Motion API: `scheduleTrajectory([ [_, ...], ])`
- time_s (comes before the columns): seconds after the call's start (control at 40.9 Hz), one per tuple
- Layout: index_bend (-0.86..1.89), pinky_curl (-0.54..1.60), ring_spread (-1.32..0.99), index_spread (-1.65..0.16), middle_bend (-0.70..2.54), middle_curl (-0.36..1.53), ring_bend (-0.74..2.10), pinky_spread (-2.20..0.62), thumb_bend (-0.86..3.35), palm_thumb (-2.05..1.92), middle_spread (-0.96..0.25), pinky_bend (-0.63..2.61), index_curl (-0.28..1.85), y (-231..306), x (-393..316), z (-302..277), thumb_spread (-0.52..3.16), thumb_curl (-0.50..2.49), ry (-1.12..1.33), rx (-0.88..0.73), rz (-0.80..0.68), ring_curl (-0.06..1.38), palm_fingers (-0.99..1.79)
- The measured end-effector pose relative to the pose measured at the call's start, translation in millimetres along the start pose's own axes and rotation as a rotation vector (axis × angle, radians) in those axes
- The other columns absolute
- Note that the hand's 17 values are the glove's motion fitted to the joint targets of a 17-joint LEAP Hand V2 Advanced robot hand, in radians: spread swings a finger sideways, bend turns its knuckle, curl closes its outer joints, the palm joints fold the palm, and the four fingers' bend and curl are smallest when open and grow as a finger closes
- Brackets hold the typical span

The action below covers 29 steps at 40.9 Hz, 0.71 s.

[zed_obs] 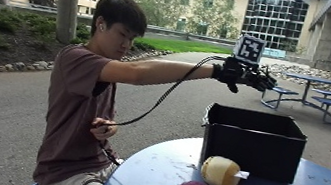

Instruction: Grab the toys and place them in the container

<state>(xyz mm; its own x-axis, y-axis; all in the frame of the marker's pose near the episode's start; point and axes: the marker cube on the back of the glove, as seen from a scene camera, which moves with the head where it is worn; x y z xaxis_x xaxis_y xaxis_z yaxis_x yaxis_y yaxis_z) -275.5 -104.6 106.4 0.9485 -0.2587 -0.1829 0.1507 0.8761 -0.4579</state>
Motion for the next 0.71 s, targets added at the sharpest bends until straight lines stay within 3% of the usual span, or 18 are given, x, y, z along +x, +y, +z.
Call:
scheduleTrajectory([
  [0.147,0.04,0.37,0.00,-0.15,0.09,0.35,0.40,0.03,-0.02,-0.01,0.04,0.93,0.15,44,75,-7,1.26,0.46,-0.160,0.003,0.078,0.30,-0.39],
  [0.269,0.04,0.36,0.01,-0.15,0.09,0.32,0.37,0.04,-0.02,-0.01,0.05,0.91,0.14,81,173,10,1.27,0.43,-0.038,-0.034,0.258,0.30,-0.37],
  [0.416,0.03,0.36,0.02,-0.15,0.10,0.29,0.35,0.04,-0.02,-0.01,0.05,0.92,0.13,106,234,29,1.28,0.40,-0.054,-0.043,0.346,0.30,-0.35],
  [0.611,0.01,0.37,0.02,-0.14,0.14,0.27,0.42,0.05,-0.02,-0.01,0.06,0.96,0.10,117,274,86,1.29,0.38,-0.180,0.074,0.360,0.32,-0.19],
  [0.709,0.03,0.37,0.02,-0.14,0.18,0.28,0.51,0.04,-0.01,0.00,0.07,1.00,0.09,111,274,133,1.29,0.37,-0.236,0.026,0.378,0.34,-0.09],
])
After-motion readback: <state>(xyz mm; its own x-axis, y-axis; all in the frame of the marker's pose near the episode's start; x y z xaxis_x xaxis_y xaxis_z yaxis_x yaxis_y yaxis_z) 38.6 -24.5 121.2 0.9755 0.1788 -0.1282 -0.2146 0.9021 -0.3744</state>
